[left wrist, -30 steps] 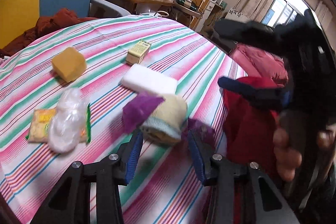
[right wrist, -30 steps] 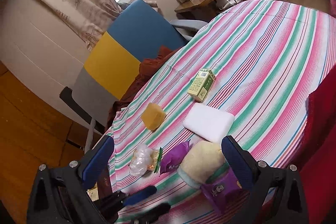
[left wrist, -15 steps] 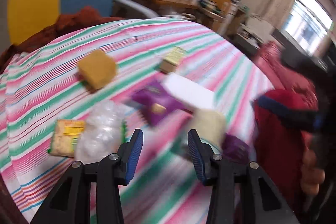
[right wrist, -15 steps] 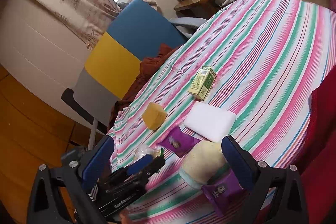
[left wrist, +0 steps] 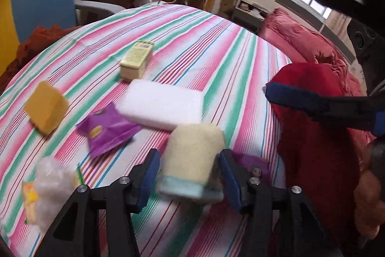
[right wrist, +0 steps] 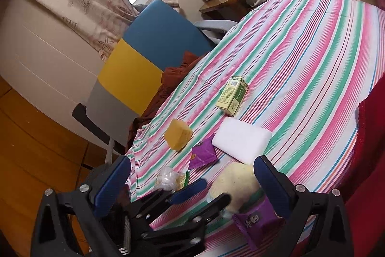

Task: Organize objects
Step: 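Grasp the cream knitted sleeve with the left gripper, then grasp the purple candy packet with the right gripper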

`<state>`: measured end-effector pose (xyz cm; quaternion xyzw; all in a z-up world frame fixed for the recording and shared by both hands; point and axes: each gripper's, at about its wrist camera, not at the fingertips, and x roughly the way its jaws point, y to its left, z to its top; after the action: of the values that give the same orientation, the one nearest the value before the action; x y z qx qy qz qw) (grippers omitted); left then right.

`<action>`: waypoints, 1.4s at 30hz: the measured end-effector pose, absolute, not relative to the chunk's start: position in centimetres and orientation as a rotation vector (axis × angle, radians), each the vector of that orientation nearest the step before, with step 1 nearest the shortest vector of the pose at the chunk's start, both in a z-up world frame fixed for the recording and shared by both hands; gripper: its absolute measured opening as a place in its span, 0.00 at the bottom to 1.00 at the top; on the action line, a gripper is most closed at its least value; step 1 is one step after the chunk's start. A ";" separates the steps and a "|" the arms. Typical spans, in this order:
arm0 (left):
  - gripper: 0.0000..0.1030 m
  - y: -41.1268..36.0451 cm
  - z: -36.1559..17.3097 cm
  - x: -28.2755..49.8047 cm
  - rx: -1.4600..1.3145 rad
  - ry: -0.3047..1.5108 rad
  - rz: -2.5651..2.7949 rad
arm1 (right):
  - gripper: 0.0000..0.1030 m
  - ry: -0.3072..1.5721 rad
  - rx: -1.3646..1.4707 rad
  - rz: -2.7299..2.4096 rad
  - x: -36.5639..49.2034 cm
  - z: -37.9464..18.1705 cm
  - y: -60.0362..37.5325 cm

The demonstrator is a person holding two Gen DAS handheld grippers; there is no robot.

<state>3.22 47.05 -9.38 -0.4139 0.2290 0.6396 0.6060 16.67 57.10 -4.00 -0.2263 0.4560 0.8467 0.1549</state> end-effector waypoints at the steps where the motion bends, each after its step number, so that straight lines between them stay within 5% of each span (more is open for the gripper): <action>1: 0.54 47.2 -9.4 3.2 -0.953 0.524 1.462 | 1.00 1.308 -0.648 2.426 16.6 -4.0 57.2; 19: 0.52 46.5 -10.9 2.4 -1.043 0.438 1.467 | 1.00 1.314 -0.629 2.417 16.9 -4.0 57.3; 29: 0.51 37.0 -10.4 3.2 -1.070 0.413 1.628 | 1.00 1.318 -0.714 2.418 16.1 -4.4 57.4; 34: 0.51 32.3 -10.1 2.8 -1.075 0.395 1.717 | 1.00 1.309 -1.019 2.375 13.6 -5.4 57.5; 42: 0.51 28.8 -10.5 1.9 -1.115 0.288 1.772 | 1.00 0.718 -1.775 2.285 9.8 -6.8 55.4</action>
<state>1.86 28.83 -10.51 -0.4593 0.1185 0.7300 0.4920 9.81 55.36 -6.79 -0.5935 0.2402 0.7640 0.0799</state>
